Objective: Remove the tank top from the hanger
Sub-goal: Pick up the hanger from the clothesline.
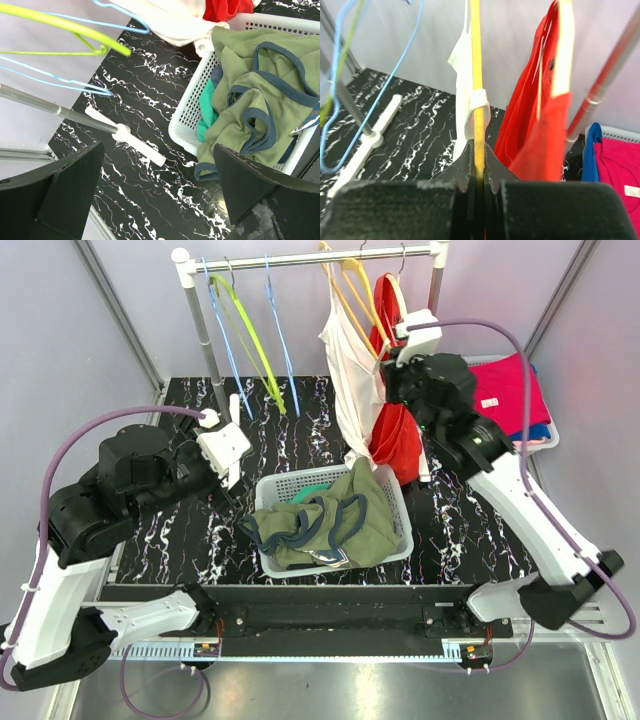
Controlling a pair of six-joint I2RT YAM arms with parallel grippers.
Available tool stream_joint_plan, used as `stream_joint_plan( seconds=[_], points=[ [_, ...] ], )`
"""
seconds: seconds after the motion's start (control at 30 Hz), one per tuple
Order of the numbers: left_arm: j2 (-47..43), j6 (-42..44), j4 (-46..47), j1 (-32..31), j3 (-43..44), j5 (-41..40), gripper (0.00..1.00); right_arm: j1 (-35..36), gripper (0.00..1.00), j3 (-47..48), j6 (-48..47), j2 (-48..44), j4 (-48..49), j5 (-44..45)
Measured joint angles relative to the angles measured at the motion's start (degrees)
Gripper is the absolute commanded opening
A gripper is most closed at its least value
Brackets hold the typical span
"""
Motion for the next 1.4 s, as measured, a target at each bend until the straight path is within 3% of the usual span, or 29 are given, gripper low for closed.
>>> stream_joint_plan(
  seconds=[0.57, 1.0, 1.23, 1.4],
  points=[
    [0.48, 1.27, 0.07, 0.00, 0.00, -0.57, 0.99, 0.00, 0.00, 9.14, 5.25, -18.75, -27.56, -9.99],
    [1.38, 1.25, 0.09, 0.00, 0.02, -0.57, 0.99, 0.00, 0.00, 16.15, 5.51, -25.70, -16.15, -14.67],
    [1.11, 1.27, 0.11, 0.00, -0.04, -0.57, 0.99, -0.04, 0.00, 13.49, 6.43, -25.92, -19.19, -20.48],
    [0.72, 1.29, 0.13, 0.00, -0.11, -0.52, 0.99, -0.04, 0.00, 10.84, 6.27, -26.99, -26.36, -27.26]
  ],
)
